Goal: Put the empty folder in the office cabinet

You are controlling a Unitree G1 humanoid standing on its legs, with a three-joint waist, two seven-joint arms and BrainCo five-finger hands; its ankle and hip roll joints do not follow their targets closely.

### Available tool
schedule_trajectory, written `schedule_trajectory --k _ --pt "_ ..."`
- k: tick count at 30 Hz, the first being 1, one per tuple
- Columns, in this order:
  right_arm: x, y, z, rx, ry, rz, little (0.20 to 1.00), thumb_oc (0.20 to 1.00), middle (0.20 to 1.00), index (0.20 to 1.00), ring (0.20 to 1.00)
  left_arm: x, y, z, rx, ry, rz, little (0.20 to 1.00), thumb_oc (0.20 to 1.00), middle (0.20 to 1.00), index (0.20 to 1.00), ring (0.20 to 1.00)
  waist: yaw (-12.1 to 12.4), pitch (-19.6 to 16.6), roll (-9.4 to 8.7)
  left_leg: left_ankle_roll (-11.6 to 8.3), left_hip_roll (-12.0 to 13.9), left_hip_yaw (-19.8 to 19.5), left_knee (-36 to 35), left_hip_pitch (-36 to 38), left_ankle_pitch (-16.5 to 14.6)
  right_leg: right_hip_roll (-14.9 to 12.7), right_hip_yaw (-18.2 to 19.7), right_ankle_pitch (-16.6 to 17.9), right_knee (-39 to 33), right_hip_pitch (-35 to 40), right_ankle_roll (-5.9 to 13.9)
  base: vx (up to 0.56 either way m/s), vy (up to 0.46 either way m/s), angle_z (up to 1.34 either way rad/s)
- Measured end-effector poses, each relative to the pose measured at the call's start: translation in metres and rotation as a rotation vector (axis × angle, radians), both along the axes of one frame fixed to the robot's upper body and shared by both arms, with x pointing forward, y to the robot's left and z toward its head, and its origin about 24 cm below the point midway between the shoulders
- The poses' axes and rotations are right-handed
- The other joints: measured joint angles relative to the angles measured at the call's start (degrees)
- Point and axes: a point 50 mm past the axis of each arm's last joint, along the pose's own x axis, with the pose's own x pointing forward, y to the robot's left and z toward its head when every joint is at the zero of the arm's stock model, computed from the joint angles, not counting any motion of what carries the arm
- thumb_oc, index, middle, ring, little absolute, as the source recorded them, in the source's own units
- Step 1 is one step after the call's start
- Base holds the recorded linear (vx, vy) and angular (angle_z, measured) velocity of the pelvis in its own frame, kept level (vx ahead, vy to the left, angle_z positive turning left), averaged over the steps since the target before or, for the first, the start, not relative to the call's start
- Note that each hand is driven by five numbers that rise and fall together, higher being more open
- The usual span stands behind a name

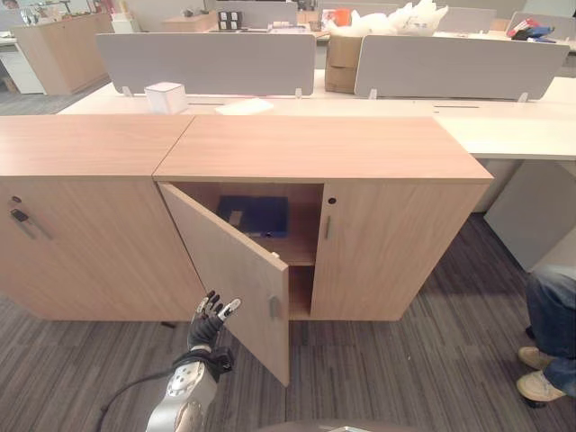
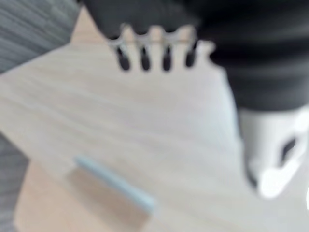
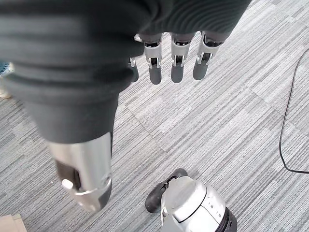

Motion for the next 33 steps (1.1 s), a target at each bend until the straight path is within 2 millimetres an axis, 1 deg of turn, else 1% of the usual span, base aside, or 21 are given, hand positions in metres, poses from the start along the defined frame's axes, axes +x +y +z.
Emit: schedule_trajectory --k 7,9,10,11,15,17,19,20,21,22,23,25,28,29,33 --pt "0.006 0.000 0.000 -0.002 -0.015 0.004 1.000 1.000 1.000 1.000 1.000 0.004 0.006 -0.007 0.047 0.023 -0.023 1.000 1.000 1.000 1.000 1.000 0.01 0.50 0.04 -0.08 0.00 0.11 0.00 0.82 -0.05 0.33 -0.06 0.15 0.21 0.41 -0.19 0.00 0.003 -0.01" --pt "0.008 0.000 -0.001 -0.001 -0.019 0.006 1.000 1.000 1.000 1.000 1.000 0.000 0.011 -0.016 0.085 0.064 -0.037 1.000 1.000 1.000 1.000 1.000 -0.01 0.62 0.12 -0.15 0.04 0.44 -0.01 0.82 -0.16 0.32 -0.08 0.03 0.01 0.42 -0.28 -0.01 0.023 -0.08" --pt "0.009 -0.001 -0.001 -0.001 -0.019 0.007 1.000 1.000 1.000 1.000 1.000 -0.006 0.015 -0.027 0.114 0.120 -0.040 1.000 1.000 1.000 1.000 1.000 -0.08 0.75 0.35 -0.13 0.12 0.54 -0.02 0.85 -0.53 0.26 -0.06 -0.31 -0.02 0.44 -0.15 -0.01 0.010 -0.05" --pt "0.009 -0.001 -0.001 -0.001 -0.019 0.007 1.000 1.000 1.000 1.000 1.000 -0.010 0.018 -0.034 0.132 0.158 -0.042 1.000 1.000 1.000 1.000 1.000 -0.14 0.87 0.45 -0.08 0.14 0.54 -0.02 0.84 -0.61 0.17 -0.04 -0.54 -0.02 0.34 -0.43 0.00 0.000 0.00" --pt "0.010 -0.001 -0.001 -0.003 -0.019 0.009 1.000 1.000 1.000 1.000 1.000 -0.037 0.029 -0.069 0.212 0.368 -0.051 1.000 1.000 1.000 1.000 1.000 0.02 0.98 0.73 -0.24 0.23 0.52 -0.02 0.77 -0.50 0.19 -0.01 -0.66 -0.02 0.18 -0.54 0.00 0.000 0.00" --pt "0.010 -0.001 -0.001 -0.002 -0.019 0.009 1.000 1.000 1.000 1.000 1.000 -0.052 0.035 -0.080 0.246 0.448 -0.052 1.000 1.000 1.000 1.000 1.000 0.07 1.03 0.70 -0.26 0.22 0.49 -0.02 0.67 -0.48 0.18 -0.01 -0.65 -0.02 0.13 -0.54 0.00 0.000 0.00" --pt "0.011 -0.001 -0.001 -0.002 -0.019 0.009 1.000 1.000 1.000 1.000 1.000 -0.071 0.044 -0.096 0.288 0.572 -0.041 1.000 1.000 1.000 1.000 1.000 0.15 0.89 0.60 -0.25 0.21 0.50 -0.02 0.70 -0.48 0.16 -0.02 -0.65 -0.02 0.15 -0.55 0.00 0.000 0.00" --pt "0.011 -0.001 -0.001 -0.002 -0.021 0.009 1.000 1.000 1.000 1.000 1.000 -0.083 0.048 -0.103 0.300 0.630 -0.034 1.000 1.000 1.000 1.000 1.000 0.04 0.83 0.58 -0.25 0.21 0.51 -0.02 0.71 -0.48 0.16 -0.01 -0.65 -0.02 0.15 -0.55 0.00 0.000 0.00" --pt "0.013 -0.001 -0.001 -0.002 -0.022 0.011 1.000 1.000 1.000 1.000 1.000 -0.102 0.052 -0.113 0.330 0.731 -0.043 1.000 1.000 1.000 1.000 1.000 0.03 0.82 0.57 -0.24 0.21 0.51 -0.02 0.67 -0.49 0.15 -0.03 -0.65 -0.02 0.12 -0.56 0.00 0.000 0.00" --pt "0.013 -0.001 -0.001 -0.001 -0.022 0.015 1.000 1.000 1.000 1.000 1.000 -0.112 0.054 -0.117 0.346 0.782 -0.052 1.000 1.000 1.000 1.000 1.000 0.02 0.80 0.56 -0.24 0.21 0.50 -0.02 0.66 -0.49 0.15 -0.05 -0.66 -0.02 0.12 -0.58 0.00 0.000 0.00" --pt "0.015 0.000 -0.001 0.002 -0.022 0.033 1.000 1.000 1.000 1.000 1.000 -0.131 0.056 -0.123 0.370 0.878 -0.071 1.000 1.000 1.000 1.000 1.000 -0.01 0.33 0.41 -0.23 0.20 0.51 -0.01 0.69 -0.51 0.16 -0.08 -0.69 -0.02 0.13 -0.63 0.00 0.000 0.00" --pt "0.016 0.000 -0.001 0.005 -0.020 0.046 1.000 1.000 1.000 1.000 1.000 -0.152 0.057 -0.128 0.400 0.970 -0.101 1.000 1.000 1.000 1.000 1.000 0.05 0.02 0.27 -0.22 0.20 0.44 0.00 0.70 -0.50 0.16 -0.15 -0.68 -0.01 -0.10 -0.70 -0.01 0.009 0.02" --pt "0.017 0.000 -0.001 0.005 -0.024 0.048 1.000 1.000 1.000 1.000 1.000 -0.162 0.058 -0.129 0.432 1.000 -0.134 1.000 1.000 1.000 1.000 1.000 0.41 0.01 0.31 -0.24 0.15 0.35 -0.01 0.53 -0.47 0.09 -0.38 -0.48 0.01 -0.18 -0.97 -0.02 0.015 0.03" --pt "0.019 0.000 -0.001 0.005 -0.029 0.053 1.000 1.000 1.000 1.000 1.000 -0.171 0.060 -0.129 0.458 1.042 -0.148 1.000 1.000 1.000 1.000 1.000 0.38 -0.12 0.27 -0.19 0.18 0.36 -0.01 0.58 -0.54 0.09 -0.49 -0.53 -0.01 0.20 -1.02 0.00 0.000 0.00" --pt "0.023 0.000 -0.002 0.006 -0.035 0.060 1.000 1.000 1.000 1.000 1.000 -0.178 0.065 -0.129 0.467 1.071 -0.095 1.000 1.000 1.000 1.000 1.000 0.54 -0.27 0.26 -0.18 0.16 0.29 -0.01 0.51 -0.61 0.04 -0.63 -0.76 -0.01 0.22 -0.80 0.00 0.000 0.00"
